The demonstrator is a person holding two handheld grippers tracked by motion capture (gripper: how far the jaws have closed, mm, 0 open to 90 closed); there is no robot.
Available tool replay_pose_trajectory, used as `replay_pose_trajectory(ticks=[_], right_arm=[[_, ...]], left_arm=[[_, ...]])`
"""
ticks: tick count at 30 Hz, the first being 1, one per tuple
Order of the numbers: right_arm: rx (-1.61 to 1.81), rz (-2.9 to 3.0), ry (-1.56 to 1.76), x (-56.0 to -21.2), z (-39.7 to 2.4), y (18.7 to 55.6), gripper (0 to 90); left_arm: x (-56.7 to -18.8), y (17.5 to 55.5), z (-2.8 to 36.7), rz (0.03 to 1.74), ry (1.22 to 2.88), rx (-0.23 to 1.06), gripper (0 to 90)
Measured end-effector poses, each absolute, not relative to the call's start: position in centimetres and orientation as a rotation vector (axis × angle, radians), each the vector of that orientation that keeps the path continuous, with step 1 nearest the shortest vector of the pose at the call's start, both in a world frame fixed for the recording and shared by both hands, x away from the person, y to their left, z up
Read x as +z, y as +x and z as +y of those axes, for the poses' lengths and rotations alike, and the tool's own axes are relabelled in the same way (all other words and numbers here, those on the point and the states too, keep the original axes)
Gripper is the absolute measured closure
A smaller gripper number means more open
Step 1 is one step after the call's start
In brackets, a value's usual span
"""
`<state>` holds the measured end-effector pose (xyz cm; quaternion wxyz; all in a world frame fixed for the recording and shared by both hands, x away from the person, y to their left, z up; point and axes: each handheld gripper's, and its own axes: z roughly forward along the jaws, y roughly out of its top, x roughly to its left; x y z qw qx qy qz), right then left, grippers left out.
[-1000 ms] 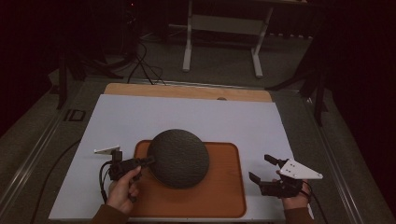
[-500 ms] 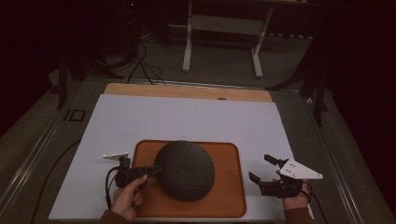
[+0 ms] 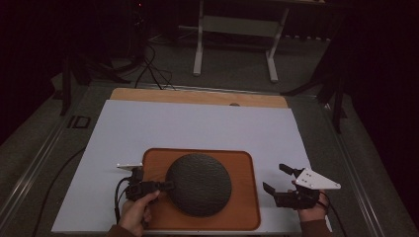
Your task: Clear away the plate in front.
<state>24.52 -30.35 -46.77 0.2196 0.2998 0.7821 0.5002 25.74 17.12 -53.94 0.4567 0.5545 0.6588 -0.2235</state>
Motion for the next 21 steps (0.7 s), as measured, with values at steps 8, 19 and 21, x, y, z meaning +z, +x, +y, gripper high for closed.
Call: replay_pose_trajectory(ticks=[8,19,21], right_arm=[[1.384,2.166,0.827,-46.8,-30.3,24.5,13.5],[1.381,2.168,0.825,-46.8,-30.3,24.5,13.5],[1.381,2.168,0.825,-46.8,-30.3,24.5,13.5]], left_arm=[[-53.6,25.5,16.2,1.621,1.575,-0.461,72.4],[-51.0,25.5,14.6,1.531,1.903,-0.056,52.7],[-50.5,25.4,14.4,1.507,1.942,0.012,50.3]])
